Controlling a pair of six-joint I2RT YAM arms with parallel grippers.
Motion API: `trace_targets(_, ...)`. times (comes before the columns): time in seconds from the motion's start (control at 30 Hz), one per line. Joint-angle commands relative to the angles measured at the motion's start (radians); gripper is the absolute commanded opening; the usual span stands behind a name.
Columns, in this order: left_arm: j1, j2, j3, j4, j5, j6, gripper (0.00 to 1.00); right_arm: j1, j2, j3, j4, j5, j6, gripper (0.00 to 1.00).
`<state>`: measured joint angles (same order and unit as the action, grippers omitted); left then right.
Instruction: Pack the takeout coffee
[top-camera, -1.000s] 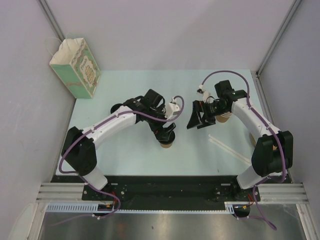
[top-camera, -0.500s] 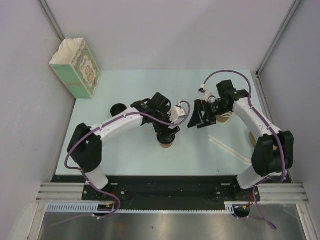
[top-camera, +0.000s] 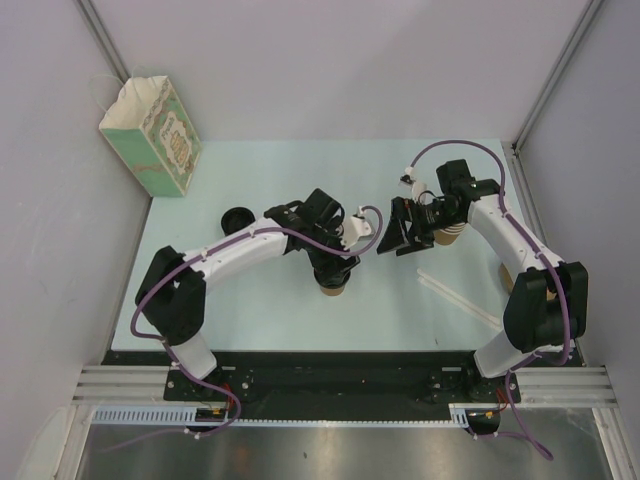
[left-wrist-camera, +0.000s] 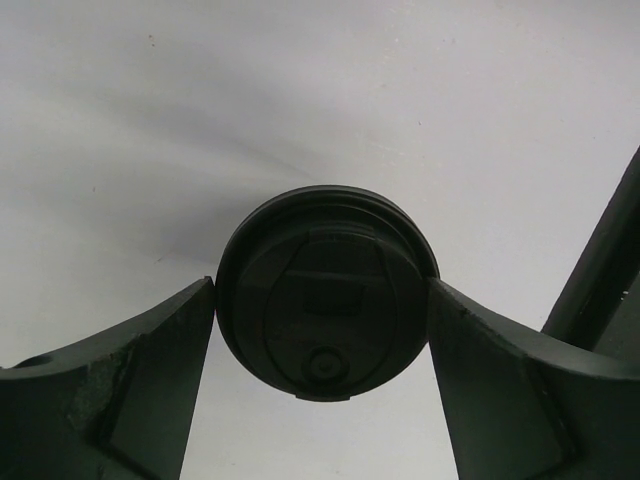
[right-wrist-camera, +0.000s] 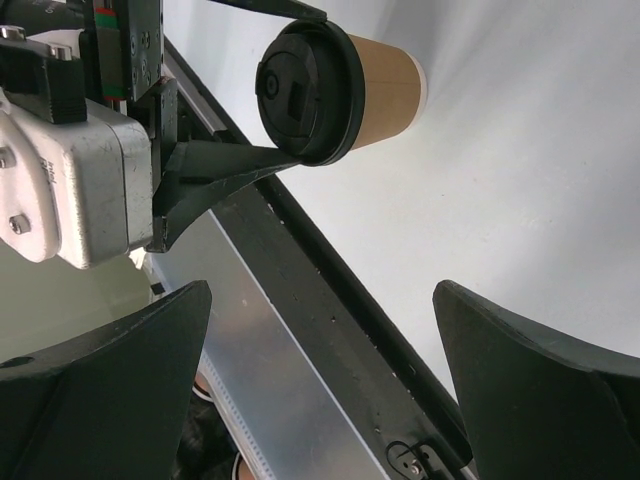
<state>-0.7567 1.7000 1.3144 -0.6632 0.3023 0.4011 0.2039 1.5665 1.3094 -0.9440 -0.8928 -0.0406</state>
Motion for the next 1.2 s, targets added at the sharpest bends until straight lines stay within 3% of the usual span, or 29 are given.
trace_targets(0.0, -0.004, 0.001, -0.011, 0.025, -0.012, 0.024, 0.82, -0.011, 0.007, 0.025, -0.001, -0.028, -0.001, 0.99)
trace_targets(0.13, 0.003, -0.008, 0.026, -0.024, -0.006, 0.027, 0.62, -0.015, 0.009, 0.025, -0.001, -0.031, 0.001, 1.0)
trace_targets(0.23, 0.028, -0.031, 0.068, -0.05, -0.022, 0.025, 0.54, -0.018, 0.006, 0.024, 0.001, -0.032, 0.001, 1.0)
trace_targets(0.53, 0.312, 0.033, 0.322, -0.013, -0.109, -0.048, 0.48, -0.031, 0.01, 0.025, 0.011, -0.032, 0.008, 1.0)
trace_targets(0.7, 0.437, 0.182, 0.498, -0.013, -0.134, -0.108, 0.46, -0.035, 0.01, 0.025, 0.014, -0.029, 0.011, 1.0)
trace_targets(1.17, 0.54, 0.383, 0.565, 0.067, -0.147, -0.196, 0.46, -0.037, -0.016, 0.025, 0.028, -0.021, 0.024, 1.0)
